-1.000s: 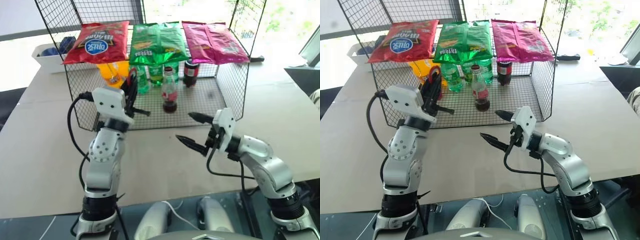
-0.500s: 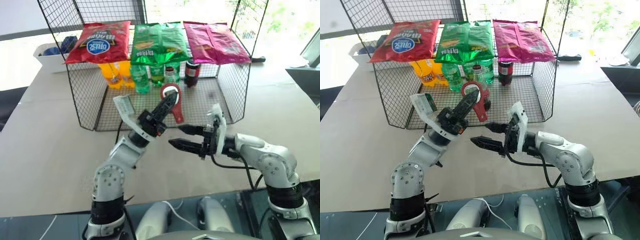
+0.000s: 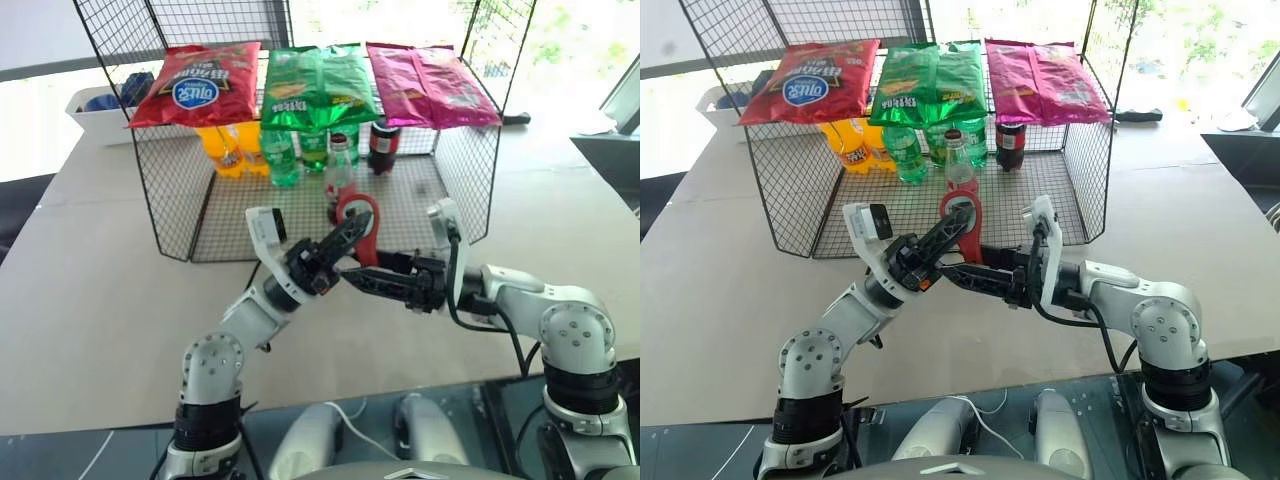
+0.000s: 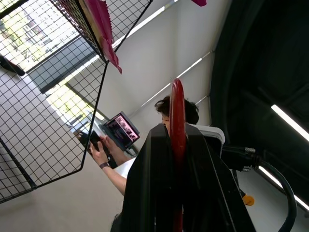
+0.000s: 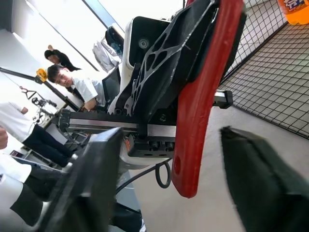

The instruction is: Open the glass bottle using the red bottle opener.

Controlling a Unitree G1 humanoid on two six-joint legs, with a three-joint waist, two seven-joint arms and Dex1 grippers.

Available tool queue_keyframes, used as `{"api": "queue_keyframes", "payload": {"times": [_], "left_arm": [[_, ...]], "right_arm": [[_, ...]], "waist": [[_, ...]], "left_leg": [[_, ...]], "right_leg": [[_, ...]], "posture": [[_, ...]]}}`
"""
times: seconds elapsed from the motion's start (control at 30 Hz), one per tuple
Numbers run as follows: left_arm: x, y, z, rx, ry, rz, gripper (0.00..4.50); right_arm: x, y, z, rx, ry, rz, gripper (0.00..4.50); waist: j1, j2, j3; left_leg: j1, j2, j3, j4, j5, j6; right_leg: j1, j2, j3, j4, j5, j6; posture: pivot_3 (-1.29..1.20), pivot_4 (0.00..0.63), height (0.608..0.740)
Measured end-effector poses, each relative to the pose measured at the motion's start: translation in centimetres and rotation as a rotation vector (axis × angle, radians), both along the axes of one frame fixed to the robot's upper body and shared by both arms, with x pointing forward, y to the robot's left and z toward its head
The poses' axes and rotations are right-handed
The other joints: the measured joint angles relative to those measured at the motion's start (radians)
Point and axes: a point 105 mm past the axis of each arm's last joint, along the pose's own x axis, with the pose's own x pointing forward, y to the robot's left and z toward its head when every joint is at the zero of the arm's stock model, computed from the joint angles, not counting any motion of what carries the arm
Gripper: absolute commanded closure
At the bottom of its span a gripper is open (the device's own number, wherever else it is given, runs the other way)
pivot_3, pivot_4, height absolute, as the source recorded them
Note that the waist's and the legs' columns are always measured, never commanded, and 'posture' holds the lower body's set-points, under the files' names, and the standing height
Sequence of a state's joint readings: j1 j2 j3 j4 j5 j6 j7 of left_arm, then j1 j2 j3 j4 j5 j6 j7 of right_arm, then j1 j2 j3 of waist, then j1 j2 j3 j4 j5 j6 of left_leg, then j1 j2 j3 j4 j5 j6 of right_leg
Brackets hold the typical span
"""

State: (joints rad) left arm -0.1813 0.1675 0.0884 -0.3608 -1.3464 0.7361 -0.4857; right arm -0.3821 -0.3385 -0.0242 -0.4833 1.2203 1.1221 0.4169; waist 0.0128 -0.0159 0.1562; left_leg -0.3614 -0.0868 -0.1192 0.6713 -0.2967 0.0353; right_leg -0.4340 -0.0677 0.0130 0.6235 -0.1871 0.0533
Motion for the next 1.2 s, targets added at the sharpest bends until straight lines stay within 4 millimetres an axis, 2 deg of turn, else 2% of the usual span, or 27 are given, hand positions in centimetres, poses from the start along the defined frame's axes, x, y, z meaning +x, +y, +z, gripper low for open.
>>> {"api": "queue_keyframes", "payload": {"times": [0.1, 0.37, 0.47, 0.57, 0.7, 0.73, 0.8, 0.87, 0.97, 1.1, 1.2], "left_arm": [[-0.1, 0.0, 0.1, -0.011, -0.008, -0.012, 4.5], [-0.4, 0.0, 0.3, -0.066, 0.017, -0.072, 4.5], [-0.4, 0.0, 0.4, -0.071, 0.016, -0.079, 3.49], [-0.3, 0.3, 0.2, -0.048, 0.008, -0.066, 2.09], [0.1, 0.6, -0.5, 0.016, 0.011, -0.025, 0.29], [0.3, 0.9, -0.6, 0.028, 0.012, -0.007, 0.06], [0.7, 1.6, -0.5, 0.055, -0.02, 0.043, 0.06], [1.3, 2.3, -0.5, 0.09, -0.051, 0.115, 0.06], [2.9, 3.4, 0.2, 0.093, -0.106, 0.247, 0.06], [4.2, 3.5, -0.1, 0.186, -0.189, 0.348, 0.06], [5.2, 3.1, -0.7, 0.252, -0.241, 0.387, 0.06]], "right_arm": [[0.1, -0.2, -0.1, -0.015, 0.002, -0.01, 4.34], [-0.2, -0.2, 0.1, 0.002, 0.008, 0.012, 4.43], [-0.1, -0.3, 0.0, -0.003, 0.013, 0.0, 4.5], [0.2, -0.6, -0.4, -0.009, 0.018, -0.034, 4.5], [2.2, -2.0, -2.1, -0.048, 0.002, -0.207, 4.5], [2.7, -2.4, -2.4, -0.059, -0.006, -0.251, 4.5], [4.7, -4.2, -3.5, -0.119, -0.034, -0.404, 4.5], [5.8, -5.5, -4.1, -0.156, -0.068, -0.505, 4.5], [6.5, -5.9, -3.7, -0.142, -0.131, -0.579, 4.5], [7.5, -6.9, -3.0, -0.191, -0.262, -0.684, 4.5], [7.9, -6.7, -3.1, -0.219, -0.308, -0.703, 4.5]], "waist": [[0.0, 0.0, 0.0], [0.0, 0.0, 0.0], [0.0, 0.0, 0.0], [0.0, 0.0, 0.0], [0.0, 0.0, 0.0], [0.0, 0.0, 0.0], [0.001, 0.0, 0.0], [0.001, 0.0, 0.0], [0.001, 0.0, 0.0], [0.001, 0.0, 0.0], [0.001, 0.0, 0.0]], "left_leg": [[0.0, 0.0, 0.0, 0.0, 0.0, 0.0], [0.0, 0.0, 0.0, 0.0, 0.0, 0.0], [0.0, 0.0, 0.0, 0.0, 0.0, 0.0], [0.0, 0.0, 0.0, -0.001, 0.0, 0.0], [0.0, 0.0, 0.001, -0.001, 0.0, 0.0], [0.0, 0.0, 0.001, -0.001, 0.0, 0.0], [0.0, 0.0, 0.002, -0.001, 0.0, 0.0], [0.0, 0.0, 0.002, -0.001, 0.0, 0.0], [0.0, 0.001, 0.002, -0.001, 0.0, 0.0], [0.0, 0.0, 0.003, -0.001, 0.0, 0.0], [0.0, 0.0, 0.003, -0.002, 0.0, 0.0]], "right_leg": [[0.0, 0.0, 0.0, 0.0, 0.0, 0.0], [0.0, 0.0, 0.0, 0.0, 0.0, 0.0], [0.0, 0.0, 0.0, 0.0, 0.0, 0.0], [0.0, 0.0, 0.0, -0.001, 0.0, 0.0], [0.0, 0.0, 0.001, -0.001, 0.0, 0.0], [0.0, 0.0, 0.001, -0.001, 0.0, 0.0], [0.0, 0.0, 0.001, -0.001, 0.0, 0.0], [0.0, 0.0, 0.001, -0.001, 0.0, 0.0], [-0.001, 0.001, 0.002, -0.001, 0.0, 0.0], [-0.001, 0.001, 0.003, -0.002, 0.0, 0.0], [-0.001, 0.001, 0.002, -0.002, 0.0, 0.0]], "posture": [[0.0, 0.15, 0.734], [0.0, 0.15, 0.734], [0.0, 0.15, 0.734], [0.0, 0.15, 0.734], [0.0, 0.15, 0.734], [0.0, 0.15, 0.734], [0.0, 0.15, 0.734], [0.0, 0.15, 0.734], [0.0, 0.15, 0.734], [0.0, 0.15, 0.734], [0.0, 0.15, 0.734]]}}
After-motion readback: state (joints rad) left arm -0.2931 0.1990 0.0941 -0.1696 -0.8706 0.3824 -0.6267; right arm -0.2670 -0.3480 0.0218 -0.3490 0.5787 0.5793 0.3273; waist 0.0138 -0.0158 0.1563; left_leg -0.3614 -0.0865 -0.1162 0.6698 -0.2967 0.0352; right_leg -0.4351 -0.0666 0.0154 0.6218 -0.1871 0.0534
